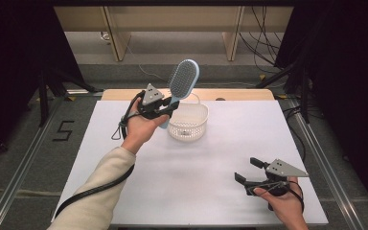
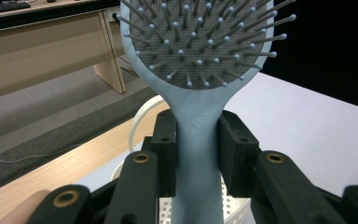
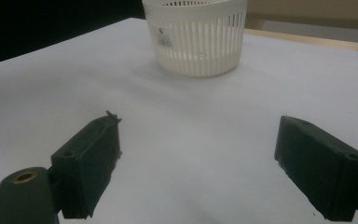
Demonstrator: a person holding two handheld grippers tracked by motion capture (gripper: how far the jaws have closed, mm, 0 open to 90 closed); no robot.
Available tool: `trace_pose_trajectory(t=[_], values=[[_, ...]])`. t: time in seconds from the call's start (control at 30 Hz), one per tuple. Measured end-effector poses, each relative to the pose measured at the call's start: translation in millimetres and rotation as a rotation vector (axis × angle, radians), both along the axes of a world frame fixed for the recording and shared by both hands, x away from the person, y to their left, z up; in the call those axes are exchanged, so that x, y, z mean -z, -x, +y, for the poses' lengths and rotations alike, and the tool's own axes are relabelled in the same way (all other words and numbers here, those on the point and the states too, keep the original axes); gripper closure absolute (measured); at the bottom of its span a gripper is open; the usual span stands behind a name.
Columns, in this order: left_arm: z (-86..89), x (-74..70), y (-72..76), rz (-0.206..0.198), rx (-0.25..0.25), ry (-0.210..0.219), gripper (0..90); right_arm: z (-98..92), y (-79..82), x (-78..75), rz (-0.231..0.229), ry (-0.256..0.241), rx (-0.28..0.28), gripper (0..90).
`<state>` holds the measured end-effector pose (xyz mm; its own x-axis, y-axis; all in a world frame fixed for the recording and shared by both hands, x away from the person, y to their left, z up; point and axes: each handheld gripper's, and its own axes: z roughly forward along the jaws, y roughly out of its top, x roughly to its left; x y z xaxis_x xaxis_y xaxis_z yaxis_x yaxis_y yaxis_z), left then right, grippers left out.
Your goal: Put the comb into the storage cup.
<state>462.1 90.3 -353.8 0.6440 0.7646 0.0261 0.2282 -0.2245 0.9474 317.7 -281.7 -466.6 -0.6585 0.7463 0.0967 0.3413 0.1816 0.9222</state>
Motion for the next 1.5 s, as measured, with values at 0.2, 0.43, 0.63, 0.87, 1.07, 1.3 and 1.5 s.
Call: trace_pose_trajectory(t=[0.2, 0.43, 0.63, 0.87, 1.07, 1.3, 1.5], values=[[-1.2, -0.6, -0.9, 0.0, 0.001, 0.002, 69.8, -0.1, 0.0, 0.0, 0.0, 0.0, 0.0, 15.1], [-2.6, 0.2, -3.0, 0.003, 0.003, 0.002, 69.8, -0.1, 0.0, 0.0, 0.0, 0.0, 0.0, 15.1], [-3.9, 0.2, -4.9, 0.006, 0.002, 0.005, 69.8, -0.1, 0.0, 0.0, -0.001, 0.0, -0.001, 15.1], [-6.2, -0.9, -6.6, 0.005, 0.003, 0.003, 69.8, -0.1, 0.0, -0.1, -0.001, 0.0, -0.001, 15.1], [-7.9, -0.9, -8.7, 0.007, 0.004, 0.001, 69.8, -0.1, 0.1, -0.2, 0.0, -0.001, -0.002, 15.1], [-9.2, -0.8, -11.6, 0.008, 0.006, 0.004, 69.8, -0.2, 0.1, -0.1, 0.0, -0.002, -0.002, 15.1], [-9.6, -1.9, -13.8, 0.008, 0.003, 0.001, 69.8, -0.2, 0.0, -0.1, 0.001, -0.003, -0.001, 15.1]])
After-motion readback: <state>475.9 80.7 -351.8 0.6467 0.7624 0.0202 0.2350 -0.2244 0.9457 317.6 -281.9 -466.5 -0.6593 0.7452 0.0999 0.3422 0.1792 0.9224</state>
